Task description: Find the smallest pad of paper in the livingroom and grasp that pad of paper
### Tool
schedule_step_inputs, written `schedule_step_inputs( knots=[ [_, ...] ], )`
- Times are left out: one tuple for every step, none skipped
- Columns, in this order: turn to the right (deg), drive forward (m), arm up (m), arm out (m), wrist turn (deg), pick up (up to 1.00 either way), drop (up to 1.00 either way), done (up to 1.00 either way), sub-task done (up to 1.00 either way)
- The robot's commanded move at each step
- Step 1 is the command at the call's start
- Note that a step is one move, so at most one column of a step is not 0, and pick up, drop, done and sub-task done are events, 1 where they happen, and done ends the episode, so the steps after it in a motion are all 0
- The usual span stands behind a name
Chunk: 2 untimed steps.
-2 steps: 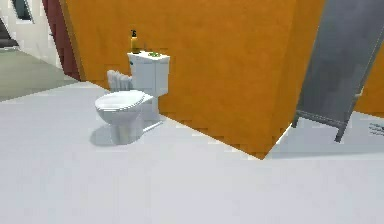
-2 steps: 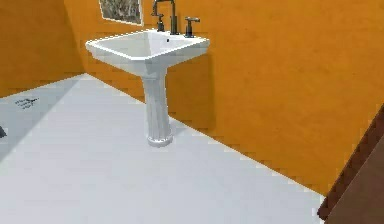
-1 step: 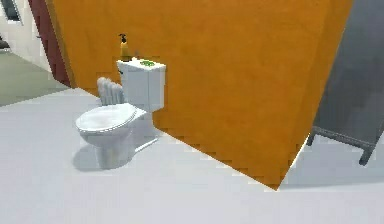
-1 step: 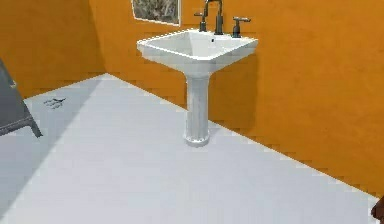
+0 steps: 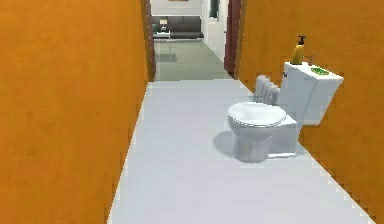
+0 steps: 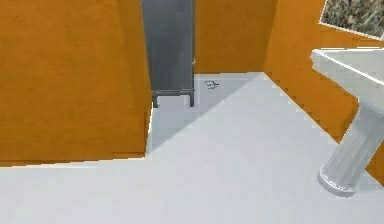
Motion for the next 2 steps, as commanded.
schedule_step_inputs(
  knots=[
    [-3.0,0.00,0.00,0.00,0.0,0.00,0.00,0.00,0.00],
    [0.0,1.00,0.00,0.00,0.0,0.00,0.00,0.00,0.00]
  ],
)
